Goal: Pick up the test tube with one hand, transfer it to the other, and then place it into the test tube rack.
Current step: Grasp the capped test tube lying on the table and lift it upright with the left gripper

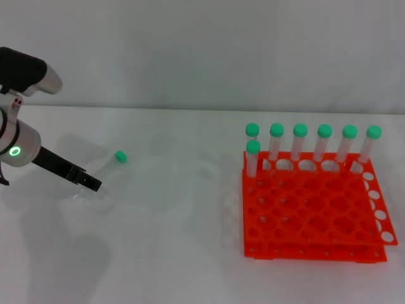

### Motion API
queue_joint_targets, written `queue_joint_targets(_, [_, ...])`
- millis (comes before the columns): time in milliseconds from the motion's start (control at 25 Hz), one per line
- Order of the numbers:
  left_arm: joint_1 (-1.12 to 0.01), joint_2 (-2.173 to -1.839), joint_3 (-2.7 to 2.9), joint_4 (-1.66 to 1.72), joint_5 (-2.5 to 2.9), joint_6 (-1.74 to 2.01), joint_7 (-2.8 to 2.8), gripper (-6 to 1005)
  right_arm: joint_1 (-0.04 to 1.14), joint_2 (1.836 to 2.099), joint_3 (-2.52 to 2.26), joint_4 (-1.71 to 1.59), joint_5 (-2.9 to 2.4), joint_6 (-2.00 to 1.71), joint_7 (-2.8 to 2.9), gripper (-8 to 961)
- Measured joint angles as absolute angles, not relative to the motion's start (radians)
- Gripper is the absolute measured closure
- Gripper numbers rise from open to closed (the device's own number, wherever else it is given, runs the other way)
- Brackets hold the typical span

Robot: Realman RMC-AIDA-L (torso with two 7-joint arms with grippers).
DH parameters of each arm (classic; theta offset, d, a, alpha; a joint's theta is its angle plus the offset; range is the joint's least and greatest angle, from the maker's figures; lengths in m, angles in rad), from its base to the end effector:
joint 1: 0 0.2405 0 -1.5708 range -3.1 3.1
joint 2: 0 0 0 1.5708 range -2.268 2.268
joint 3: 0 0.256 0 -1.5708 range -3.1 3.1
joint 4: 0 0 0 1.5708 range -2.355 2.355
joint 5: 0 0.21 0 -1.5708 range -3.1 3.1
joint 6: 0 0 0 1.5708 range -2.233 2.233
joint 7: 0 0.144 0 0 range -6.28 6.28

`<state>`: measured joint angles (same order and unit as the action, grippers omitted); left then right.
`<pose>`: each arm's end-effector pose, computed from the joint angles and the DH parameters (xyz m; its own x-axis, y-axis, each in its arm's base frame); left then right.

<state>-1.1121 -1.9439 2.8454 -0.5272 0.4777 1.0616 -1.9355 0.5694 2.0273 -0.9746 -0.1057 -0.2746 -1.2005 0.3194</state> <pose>-0.2939 0.4410 0.0623 0.6029 0.7974 0.0265 0.6349 -0.4594 -0.6211 0.3210 0.3831 0.0704 0.6471 0.2390 -0.7240 -0.7421 -0.0202 -0.6700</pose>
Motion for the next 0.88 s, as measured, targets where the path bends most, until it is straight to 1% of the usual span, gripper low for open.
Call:
queue_joint_targets(160, [-1.112, -1.944, 2.845, -0.527, 0.478, 1.055, -1.933, 125, 0.564, 2.027, -0.975, -0.106, -0.275, -1.202, 0.341, 111])
queue_joint_targets(600, [-1.116, -1.945, 2.846, -0.506, 0.49, 1.041, -1.911, 218, 0.569, 2.026, -0.973, -0.106, -0.275, -1.201, 0.351, 113])
queue_joint_targets(880, [-1.116, -1.946, 2.845, -0.475, 0.54, 1.007, -1.915, 522, 0.571, 2.026, -0.975, -0.107, -0.274, -1.199, 0.351, 115])
